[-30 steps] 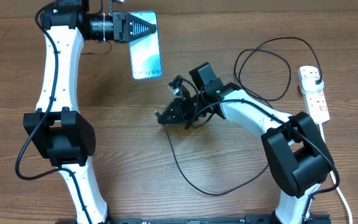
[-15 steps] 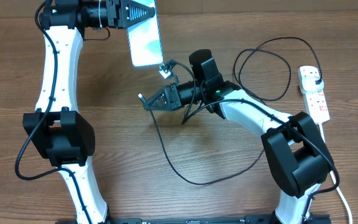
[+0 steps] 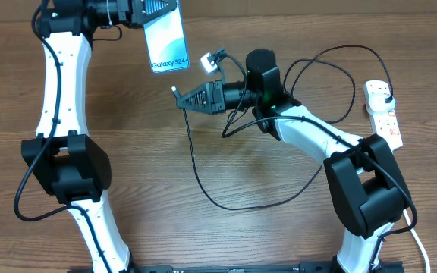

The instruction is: Plug charger to phone and switch on socket

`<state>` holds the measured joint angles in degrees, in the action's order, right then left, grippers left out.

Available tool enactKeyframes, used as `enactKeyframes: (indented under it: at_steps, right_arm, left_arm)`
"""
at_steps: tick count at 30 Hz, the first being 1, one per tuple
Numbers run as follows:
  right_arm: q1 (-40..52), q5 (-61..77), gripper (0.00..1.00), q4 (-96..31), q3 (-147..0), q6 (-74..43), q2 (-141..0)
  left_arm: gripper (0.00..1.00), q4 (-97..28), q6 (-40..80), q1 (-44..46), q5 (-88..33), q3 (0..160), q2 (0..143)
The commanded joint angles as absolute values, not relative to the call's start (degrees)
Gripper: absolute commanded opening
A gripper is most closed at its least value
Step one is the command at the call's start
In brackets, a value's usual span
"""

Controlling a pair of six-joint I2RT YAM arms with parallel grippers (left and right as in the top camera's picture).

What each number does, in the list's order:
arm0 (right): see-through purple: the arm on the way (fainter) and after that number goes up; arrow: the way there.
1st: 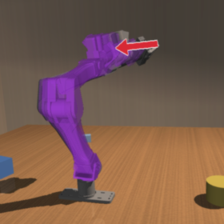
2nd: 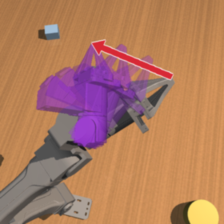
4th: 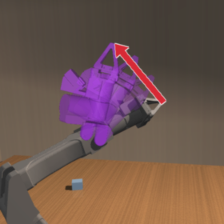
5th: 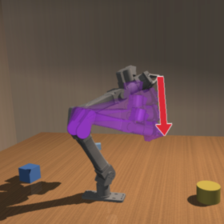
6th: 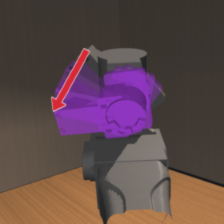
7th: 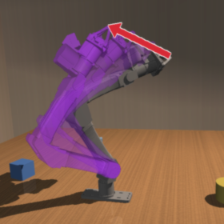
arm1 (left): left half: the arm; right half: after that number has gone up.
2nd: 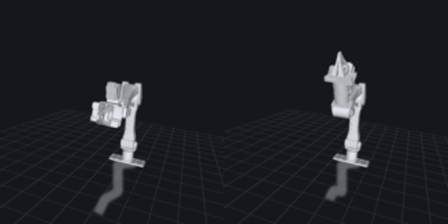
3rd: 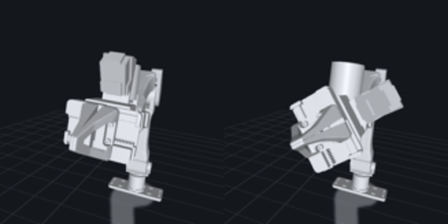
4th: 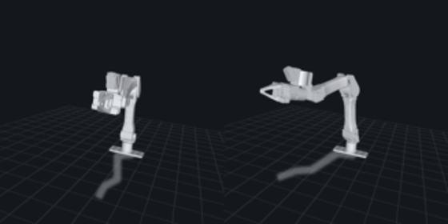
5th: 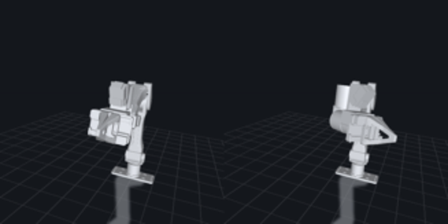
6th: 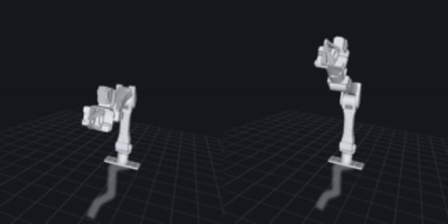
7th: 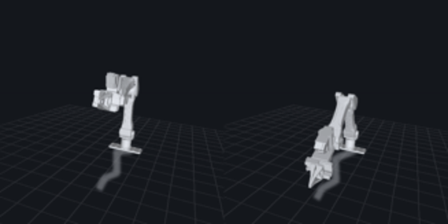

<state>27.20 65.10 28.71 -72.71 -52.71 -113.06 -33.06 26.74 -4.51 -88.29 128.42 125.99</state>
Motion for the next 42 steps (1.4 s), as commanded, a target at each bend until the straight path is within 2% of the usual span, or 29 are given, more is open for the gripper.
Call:
enactKeyframes:
  at_steps: [1,8,25,42]
  right_arm:
    - [26.28,64.31,0.04,33.34,-73.69,-57.67,-113.47]
    - [25.47,64.31,0.04,43.31,-73.69,-61.76,-113.47]
    - [25.47,64.34,0.04,49.21,-73.69,-64.75,-113.47]
    - [25.47,64.12,0.04,49.19,-73.67,-64.49,-113.49]
  left_arm:
    - [0.04,-32.67,28.8,-5.1,-88.38,129.49,124.49]
    - [0.05,-32.23,30.5,-5.23,-85.36,129.49,124.49]
    - [0.04,-31.42,31.73,-5.17,-82.56,129.49,124.49]
    - [0.04,-31.46,38.63,-4.45,-79.02,129.49,124.49]
